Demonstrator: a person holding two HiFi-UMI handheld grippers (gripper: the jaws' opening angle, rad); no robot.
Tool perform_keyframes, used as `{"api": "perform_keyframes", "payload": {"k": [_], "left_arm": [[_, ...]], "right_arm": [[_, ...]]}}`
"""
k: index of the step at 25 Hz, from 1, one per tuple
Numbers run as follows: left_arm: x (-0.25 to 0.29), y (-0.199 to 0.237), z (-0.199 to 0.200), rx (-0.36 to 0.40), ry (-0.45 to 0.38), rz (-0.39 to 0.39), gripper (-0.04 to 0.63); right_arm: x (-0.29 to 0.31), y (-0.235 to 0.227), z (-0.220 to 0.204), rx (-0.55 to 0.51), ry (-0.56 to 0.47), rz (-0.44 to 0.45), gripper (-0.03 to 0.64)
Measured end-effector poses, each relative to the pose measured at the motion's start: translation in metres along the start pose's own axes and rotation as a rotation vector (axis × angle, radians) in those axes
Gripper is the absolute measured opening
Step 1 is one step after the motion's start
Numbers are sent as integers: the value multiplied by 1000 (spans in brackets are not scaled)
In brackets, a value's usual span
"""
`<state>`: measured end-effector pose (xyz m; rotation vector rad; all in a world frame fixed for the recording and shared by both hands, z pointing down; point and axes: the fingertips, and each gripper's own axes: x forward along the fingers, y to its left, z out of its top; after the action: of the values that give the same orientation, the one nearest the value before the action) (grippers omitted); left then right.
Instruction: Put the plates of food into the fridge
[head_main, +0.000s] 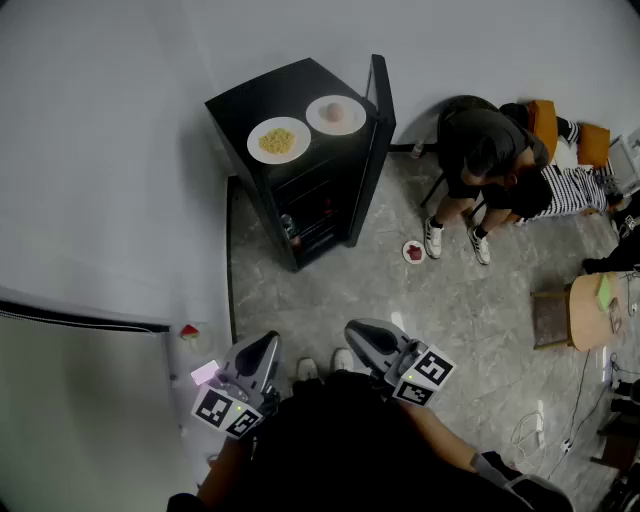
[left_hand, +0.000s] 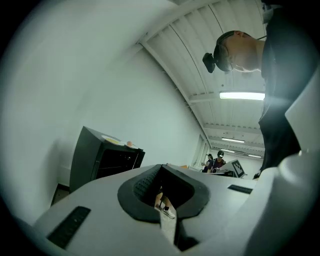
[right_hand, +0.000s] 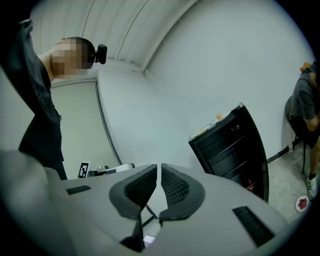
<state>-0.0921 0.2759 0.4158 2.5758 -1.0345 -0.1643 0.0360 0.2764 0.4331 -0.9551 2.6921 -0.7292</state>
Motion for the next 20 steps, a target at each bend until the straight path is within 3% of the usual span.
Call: {"api": "perform_keyframes", "payload": {"k": [7,13,20], "left_arm": [[20,-7,-3,15,3,67,23],[20,-17,-15,49,22,156,25],[12,-22,-20,37,9,234,25]], "right_arm": [[-16,-11,10,-56,12,31,34],[-29,-28,7,-49,9,85,34],[-36,-39,3,-11,19,121,34]]}}
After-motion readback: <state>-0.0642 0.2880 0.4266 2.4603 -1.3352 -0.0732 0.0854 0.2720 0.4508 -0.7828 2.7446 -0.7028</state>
